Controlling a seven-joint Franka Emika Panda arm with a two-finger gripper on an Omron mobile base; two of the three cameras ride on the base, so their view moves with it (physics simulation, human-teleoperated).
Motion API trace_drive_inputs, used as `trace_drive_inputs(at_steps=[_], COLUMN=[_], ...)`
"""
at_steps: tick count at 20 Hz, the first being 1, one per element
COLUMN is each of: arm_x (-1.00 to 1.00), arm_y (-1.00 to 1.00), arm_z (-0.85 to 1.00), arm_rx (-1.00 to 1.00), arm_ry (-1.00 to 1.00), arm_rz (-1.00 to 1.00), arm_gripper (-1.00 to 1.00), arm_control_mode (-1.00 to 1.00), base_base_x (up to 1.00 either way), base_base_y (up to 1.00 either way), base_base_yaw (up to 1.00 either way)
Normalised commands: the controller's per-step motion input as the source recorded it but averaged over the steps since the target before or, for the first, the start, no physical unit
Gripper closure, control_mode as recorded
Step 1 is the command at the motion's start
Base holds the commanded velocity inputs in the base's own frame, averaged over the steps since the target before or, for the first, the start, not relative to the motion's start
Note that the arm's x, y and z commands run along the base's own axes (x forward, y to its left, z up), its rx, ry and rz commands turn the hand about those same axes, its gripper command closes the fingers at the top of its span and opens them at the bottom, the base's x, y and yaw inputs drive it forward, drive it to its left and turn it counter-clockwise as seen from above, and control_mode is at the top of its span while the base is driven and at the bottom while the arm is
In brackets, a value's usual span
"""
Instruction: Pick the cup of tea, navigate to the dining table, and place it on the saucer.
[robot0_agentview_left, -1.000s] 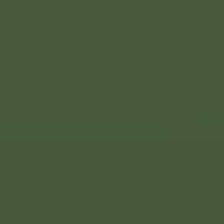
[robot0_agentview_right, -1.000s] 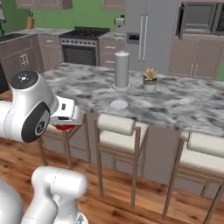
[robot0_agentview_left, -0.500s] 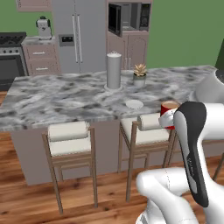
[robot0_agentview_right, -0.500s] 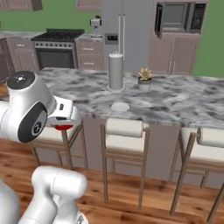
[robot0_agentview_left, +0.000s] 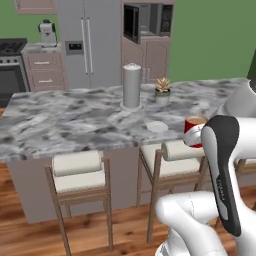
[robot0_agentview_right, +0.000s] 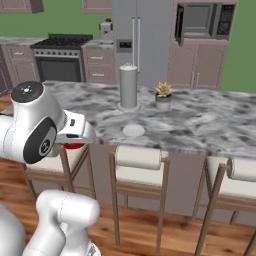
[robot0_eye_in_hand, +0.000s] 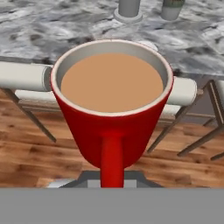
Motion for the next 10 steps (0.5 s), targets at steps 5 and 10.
trace_drive_inputs(at_steps=[5,10], arm_x=[0.0,0.0], arm_y=[0.0,0.0], arm_z=[0.0,0.0], arm_rx=[0.0,0.0], arm_ry=[0.0,0.0], arm_rz=[0.0,0.0], arm_gripper=[1.0,1.0], arm_control_mode=[1.0,1.0], base_base_x=[0.76,0.74], base_base_y=[0.27,0.45], base_base_yaw=[-0.02,-0.08])
